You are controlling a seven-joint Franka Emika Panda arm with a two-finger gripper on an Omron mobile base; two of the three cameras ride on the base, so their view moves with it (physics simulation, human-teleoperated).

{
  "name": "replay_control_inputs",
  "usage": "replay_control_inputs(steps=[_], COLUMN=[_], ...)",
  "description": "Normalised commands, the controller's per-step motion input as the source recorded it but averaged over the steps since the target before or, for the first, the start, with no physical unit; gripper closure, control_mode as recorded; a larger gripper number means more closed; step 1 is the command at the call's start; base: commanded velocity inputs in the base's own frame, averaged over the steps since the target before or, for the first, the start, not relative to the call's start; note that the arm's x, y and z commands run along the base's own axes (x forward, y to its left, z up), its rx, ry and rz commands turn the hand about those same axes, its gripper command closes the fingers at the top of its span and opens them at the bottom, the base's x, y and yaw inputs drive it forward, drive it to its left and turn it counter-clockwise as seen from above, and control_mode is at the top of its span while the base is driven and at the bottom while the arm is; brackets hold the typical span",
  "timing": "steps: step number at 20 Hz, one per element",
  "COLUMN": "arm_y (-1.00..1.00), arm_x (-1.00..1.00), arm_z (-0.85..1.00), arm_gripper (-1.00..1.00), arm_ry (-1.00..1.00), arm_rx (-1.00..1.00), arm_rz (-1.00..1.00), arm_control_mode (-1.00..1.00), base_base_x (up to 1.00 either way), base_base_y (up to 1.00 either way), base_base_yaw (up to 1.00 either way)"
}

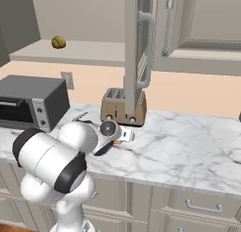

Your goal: Pick the bread, place it on the cutting board, pick the jam, place it on the counter, and close the cabinet.

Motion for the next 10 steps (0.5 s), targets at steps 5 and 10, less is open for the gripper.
replay_control_inputs(steps=[5,10], arm_y=[-0.16,-0.14], arm_x=[0.19,0.21], arm_z=[-0.12,-0.08], arm_gripper=[1.0,1.0], arm_ry=[0.0,0.0], arm_rx=[0.0,0.0], arm_rz=[-0.01,-0.01], arm_control_mode=[-1.0,-1.0], base_base_x=[0.0,0.0], base_base_y=[0.0,0.0], base_base_yaw=[0.0,0.0])
